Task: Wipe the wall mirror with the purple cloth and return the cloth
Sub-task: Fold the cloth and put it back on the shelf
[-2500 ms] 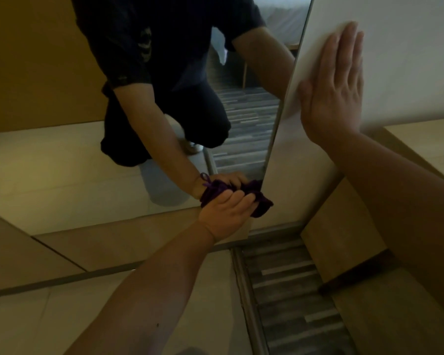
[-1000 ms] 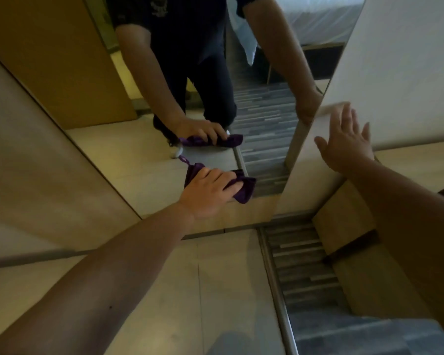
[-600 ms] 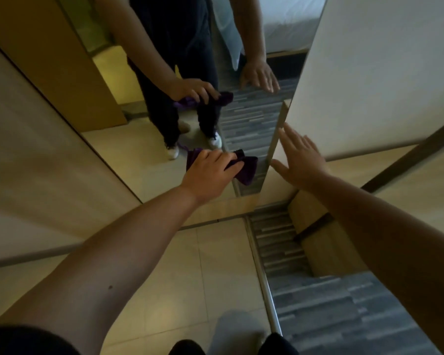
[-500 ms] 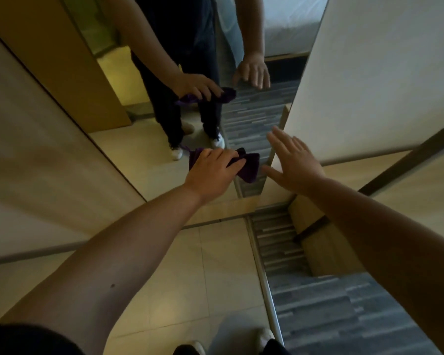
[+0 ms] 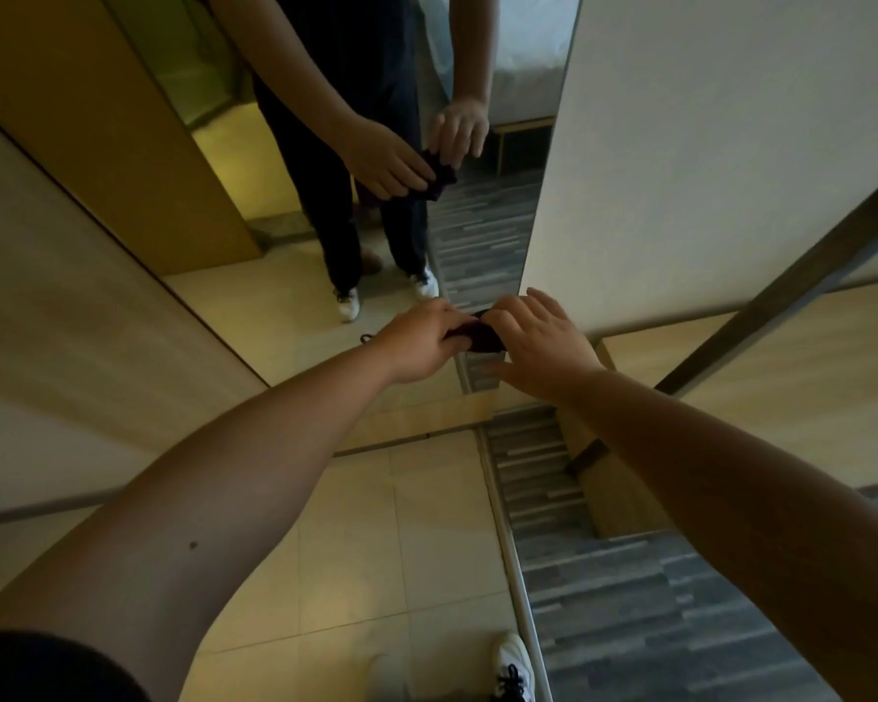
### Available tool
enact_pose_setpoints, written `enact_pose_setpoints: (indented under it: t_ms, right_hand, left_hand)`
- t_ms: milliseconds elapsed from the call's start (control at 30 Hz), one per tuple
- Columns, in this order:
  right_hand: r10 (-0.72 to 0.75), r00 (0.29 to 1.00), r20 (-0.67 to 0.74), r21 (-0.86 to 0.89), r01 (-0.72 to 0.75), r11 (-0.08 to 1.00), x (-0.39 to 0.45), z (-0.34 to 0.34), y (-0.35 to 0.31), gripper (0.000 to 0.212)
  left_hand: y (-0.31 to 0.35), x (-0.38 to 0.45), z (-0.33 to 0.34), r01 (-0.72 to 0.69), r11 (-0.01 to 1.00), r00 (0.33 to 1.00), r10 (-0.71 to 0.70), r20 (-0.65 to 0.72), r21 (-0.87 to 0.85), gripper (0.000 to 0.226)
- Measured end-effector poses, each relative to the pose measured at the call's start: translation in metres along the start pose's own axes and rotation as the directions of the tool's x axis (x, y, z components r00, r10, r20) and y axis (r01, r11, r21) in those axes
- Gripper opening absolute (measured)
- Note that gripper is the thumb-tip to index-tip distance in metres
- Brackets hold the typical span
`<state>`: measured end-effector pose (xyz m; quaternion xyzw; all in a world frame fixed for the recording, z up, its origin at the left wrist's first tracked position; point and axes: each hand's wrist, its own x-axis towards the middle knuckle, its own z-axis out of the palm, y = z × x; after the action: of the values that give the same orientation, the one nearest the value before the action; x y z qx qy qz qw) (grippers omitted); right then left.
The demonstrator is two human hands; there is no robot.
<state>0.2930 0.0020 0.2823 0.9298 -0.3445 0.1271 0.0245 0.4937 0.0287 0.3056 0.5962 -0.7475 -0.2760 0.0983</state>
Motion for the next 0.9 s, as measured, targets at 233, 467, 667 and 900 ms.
enact_pose_setpoints:
  t_ms: [233,467,667,900]
  right_hand:
    - [0.115,0.985,0.132,0.135,-0.133,0.982,-0.021,-0.042,0.029,0.023]
    - [0.193,0.936,0.294,0.083,-0.226,0.971,-0.062,-0.068,0.059,0.027]
    - [0.233,0.908,0.347,0.089,-0.279,0.956,-0.114,-0.086,0.085,0.021]
    - [0.429,0.824,0.370,0.109,-0.497,0.861,-0.186,-0.097,0.115,0.018]
  left_hand:
    - [0.046,0.011,-0.006,0.011,0.999,0.985,-0.017,0.174,0.035,0.039]
    - [0.091,0.023,0.025,-0.101,0.952,0.971,0.031,0.236,0.289,0.023]
    - [0.120,0.040,0.047,-0.248,0.917,0.954,0.175,0.241,0.314,0.022]
    - [0.163,0.065,0.079,-0.403,0.870,0.900,0.321,0.294,0.284,0.026]
